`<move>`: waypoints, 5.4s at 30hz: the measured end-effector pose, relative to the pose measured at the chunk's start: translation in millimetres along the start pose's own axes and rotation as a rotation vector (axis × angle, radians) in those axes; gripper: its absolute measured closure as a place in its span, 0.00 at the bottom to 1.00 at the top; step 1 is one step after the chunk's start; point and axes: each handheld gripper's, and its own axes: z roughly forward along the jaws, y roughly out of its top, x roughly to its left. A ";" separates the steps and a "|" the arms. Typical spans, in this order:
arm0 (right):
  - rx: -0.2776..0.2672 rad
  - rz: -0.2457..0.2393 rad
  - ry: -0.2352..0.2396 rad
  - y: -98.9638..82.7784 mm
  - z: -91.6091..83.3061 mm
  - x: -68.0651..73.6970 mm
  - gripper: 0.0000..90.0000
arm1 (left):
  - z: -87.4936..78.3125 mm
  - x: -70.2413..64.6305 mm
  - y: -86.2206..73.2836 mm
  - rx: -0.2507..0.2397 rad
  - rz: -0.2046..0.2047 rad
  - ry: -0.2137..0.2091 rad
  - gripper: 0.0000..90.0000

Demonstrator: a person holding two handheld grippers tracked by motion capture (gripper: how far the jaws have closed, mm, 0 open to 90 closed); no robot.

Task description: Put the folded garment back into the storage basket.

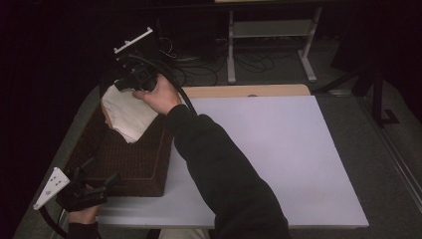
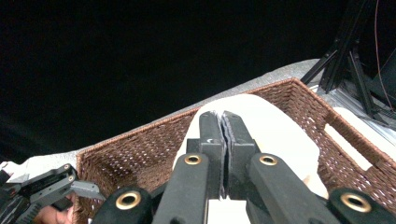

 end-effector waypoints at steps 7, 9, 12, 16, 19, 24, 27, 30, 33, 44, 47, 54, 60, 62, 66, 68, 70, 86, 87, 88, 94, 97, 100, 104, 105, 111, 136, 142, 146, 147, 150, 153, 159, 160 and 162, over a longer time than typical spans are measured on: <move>0.008 0.006 0.019 -5.3 18.8 -1.6 0.97 | -0.2 0.4 0.2 0.001 0.003 -0.003 0.00; 0.000 0.022 0.034 -8.1 25.7 -4.7 0.95 | -0.4 0.1 0.3 0.001 0.003 -0.003 0.00; -0.011 0.061 0.035 -14.9 34.0 -11.0 0.81 | -0.7 0.1 0.4 -0.001 0.005 -0.004 0.00; -0.005 0.068 0.007 -27.5 41.2 -17.9 0.69 | -0.9 0.5 0.3 -0.002 0.002 -0.005 0.00; 0.013 0.052 -0.010 -34.5 43.5 -21.0 0.61 | -0.5 0.2 0.3 0.001 0.004 -0.005 0.00; 0.035 0.039 -0.014 -42.0 43.6 -24.6 0.44 | -0.3 -0.1 0.3 0.004 0.007 -0.007 0.00; 0.041 0.019 -0.029 -44.6 42.5 -25.2 0.32 | -0.2 0.0 0.2 0.004 0.006 -0.007 0.00; 0.054 -0.003 -0.058 -46.4 41.3 -25.0 0.22 | -0.1 -0.3 0.2 0.004 0.006 -0.008 0.00; 0.063 -0.014 -0.070 -47.7 38.9 -25.5 0.15 | -0.3 -0.4 0.2 0.004 0.005 -0.008 0.00; 0.062 -0.031 -0.100 -52.4 21.1 -26.9 0.00 | -0.4 -1.0 0.2 0.001 0.003 -0.004 0.00; 0.069 -0.034 -0.102 -55.8 17.0 -27.9 0.00 | -0.5 -0.9 0.2 -0.001 0.002 -0.004 0.00; 0.082 -0.033 -0.101 -65.2 4.6 -31.4 0.00 | -0.3 -1.2 0.2 0.002 0.003 -0.003 0.00; 0.076 -0.036 -0.106 -70.5 -5.0 -34.7 0.00 | -0.1 -1.4 0.2 0.002 0.004 -0.003 0.00; 0.078 -0.032 -0.112 -72.1 -7.6 -35.5 0.00 | 0.0 -1.4 0.1 0.002 0.005 -0.003 0.00; 0.079 -0.031 -0.118 -75.4 -13.6 -37.9 0.00 | 0.0 -1.2 0.1 0.003 0.005 -0.004 0.00; 0.079 -0.037 -0.120 -76.7 -16.0 -38.8 0.00 | 0.0 -1.3 0.1 0.002 0.004 -0.004 0.00; 0.078 -0.032 -0.122 -78.1 -19.2 -39.3 0.00 | 0.1 -1.4 0.2 0.002 0.004 -0.005 0.00; 0.067 -0.017 -0.133 -92.0 -41.4 -46.2 0.00 | 0.9 -1.6 0.2 0.003 0.005 -0.003 0.00; 0.067 -0.016 -0.132 -93.1 -42.6 -46.7 0.00 | 0.9 -1.6 0.1 0.002 0.004 -0.003 0.00; 0.066 -0.014 -0.132 -94.5 -44.1 -47.1 0.00 | 0.9 -1.6 0.2 0.002 0.004 -0.003 0.00; 0.058 -0.012 -0.129 -100.1 -51.1 -48.4 0.00 | 1.2 -1.7 0.2 0.005 0.009 -0.004 0.00; 0.041 0.006 -0.111 -104.3 -55.4 -49.5 0.00 | 1.2 -1.6 0.1 0.004 0.007 -0.003 0.00; 0.042 0.014 -0.111 -109.6 -59.3 -51.5 0.00 | 1.2 -1.6 0.1 0.004 0.008 -0.004 0.00; 0.040 0.021 -0.119 -116.0 -65.6 -54.7 0.00 | 1.5 -1.6 0.0 0.005 0.009 -0.004 0.00; 0.040 0.021 -0.121 -117.2 -66.8 -55.3 0.00 | 1.7 -1.5 0.0 0.007 0.009 -0.004 0.00; 0.043 0.045 -0.131 -127.6 -77.2 -61.5 0.00 | 2.4 -1.9 -0.1 0.007 0.010 -0.005 0.00; 0.009 0.075 -0.180 -163.7 -119.9 -75.6 0.00 | 3.0 -2.2 0.1 0.008 0.010 -0.002 0.00; 0.005 0.076 -0.193 -173.0 -129.2 -78.5 0.00 | 3.1 -2.3 0.1 0.008 0.010 -0.003 0.00; 0.003 0.082 -0.200 -179.0 -134.8 -79.6 0.00 | 3.3 -2.4 0.1 0.008 0.010 -0.003 0.00; 0.003 0.085 -0.201 -180.1 -135.7 -79.8 0.00 | 3.3 -2.3 0.0 0.009 0.011 -0.003 0.00; -0.003 0.096 -0.206 -185.1 -139.1 -81.9 0.00 | 3.4 -2.2 0.0 0.009 0.010 -0.003 0.00; -0.002 0.101 -0.209 -190.5 -141.7 -84.2 0.00 | 3.4 -2.2 -0.1 0.010 0.010 -0.002 0.00; -0.006 0.115 -0.220 -202.1 -148.9 -87.9 0.00 | 3.5 -2.2 -0.2 0.012 0.009 -0.003 0.00; -0.006 0.118 -0.220 -205.3 -150.8 -88.1 0.00 | 3.4 -2.3 -0.1 0.011 0.009 -0.003 0.00; -0.004 0.117 -0.228 -209.1 -153.2 -88.7 0.00 | 3.4 -2.4 -0.1 0.011 0.010 -0.003 0.00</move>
